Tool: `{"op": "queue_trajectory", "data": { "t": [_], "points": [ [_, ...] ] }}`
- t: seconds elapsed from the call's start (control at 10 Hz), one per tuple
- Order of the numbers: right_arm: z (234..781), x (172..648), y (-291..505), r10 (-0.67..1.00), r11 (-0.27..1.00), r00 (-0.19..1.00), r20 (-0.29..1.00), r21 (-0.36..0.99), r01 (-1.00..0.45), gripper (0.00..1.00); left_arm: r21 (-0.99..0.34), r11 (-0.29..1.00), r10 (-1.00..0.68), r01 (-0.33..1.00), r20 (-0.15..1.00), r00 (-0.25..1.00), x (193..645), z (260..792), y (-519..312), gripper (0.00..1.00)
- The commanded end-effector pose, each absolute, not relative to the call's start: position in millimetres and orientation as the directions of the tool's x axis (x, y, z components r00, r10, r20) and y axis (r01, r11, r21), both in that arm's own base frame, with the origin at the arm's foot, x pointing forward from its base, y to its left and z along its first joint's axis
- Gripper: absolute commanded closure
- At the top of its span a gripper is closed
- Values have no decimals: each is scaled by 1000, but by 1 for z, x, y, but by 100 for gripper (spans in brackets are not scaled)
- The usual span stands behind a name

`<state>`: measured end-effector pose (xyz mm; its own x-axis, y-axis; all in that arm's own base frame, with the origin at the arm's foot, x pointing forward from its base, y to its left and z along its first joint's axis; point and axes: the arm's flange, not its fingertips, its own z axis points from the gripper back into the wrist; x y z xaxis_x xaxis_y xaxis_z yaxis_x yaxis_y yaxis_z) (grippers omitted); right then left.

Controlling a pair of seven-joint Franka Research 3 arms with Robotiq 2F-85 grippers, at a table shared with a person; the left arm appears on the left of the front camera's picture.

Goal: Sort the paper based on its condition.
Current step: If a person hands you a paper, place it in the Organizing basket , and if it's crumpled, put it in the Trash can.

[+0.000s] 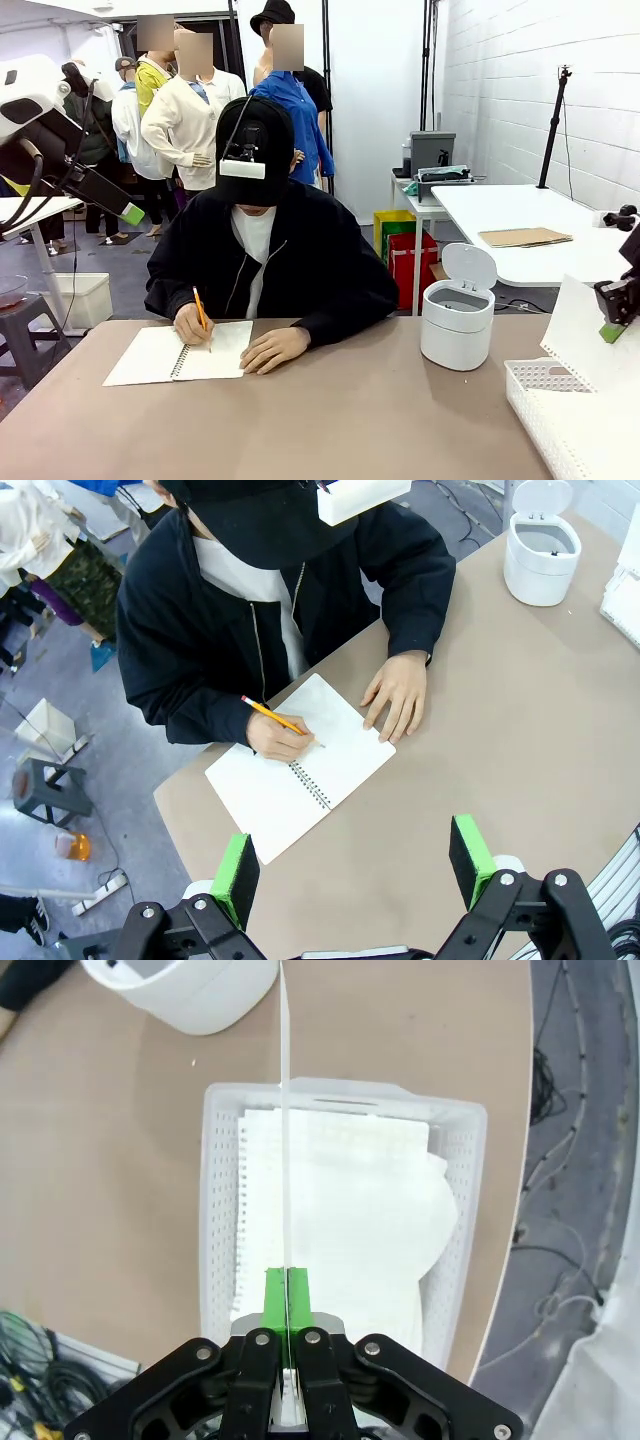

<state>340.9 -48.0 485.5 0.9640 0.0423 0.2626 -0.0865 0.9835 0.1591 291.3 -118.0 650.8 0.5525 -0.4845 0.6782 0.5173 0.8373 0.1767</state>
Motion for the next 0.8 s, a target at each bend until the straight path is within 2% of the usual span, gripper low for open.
{"op": "queue_trajectory", "data": {
  "t": [0.0,0.3,0.4,0.5,0.6,0.7],
  "points": [
    [370,255,-12,-9,987,957,290,155,-37,100,174,838,-483,517,679,553,292,650,-118,0],
    [354,239,4,7,975,965,260,213,-65,100,174,838,-483,517,679,553,292,650,-118,0],
    [355,233,7,24,975,976,215,211,-70,100,174,838,-483,517,679,553,292,650,-118,0],
    [373,243,13,-86,968,968,235,250,25,100,174,838,-483,517,679,553,292,650,-118,0],
    [461,360,-23,30,978,975,219,194,-74,100,174,838,-483,517,679,553,292,650,-118,0],
    [461,360,-23,30,978,975,219,194,-74,100,174,838,-483,517,679,553,292,650,-118,0]
  ]
}}
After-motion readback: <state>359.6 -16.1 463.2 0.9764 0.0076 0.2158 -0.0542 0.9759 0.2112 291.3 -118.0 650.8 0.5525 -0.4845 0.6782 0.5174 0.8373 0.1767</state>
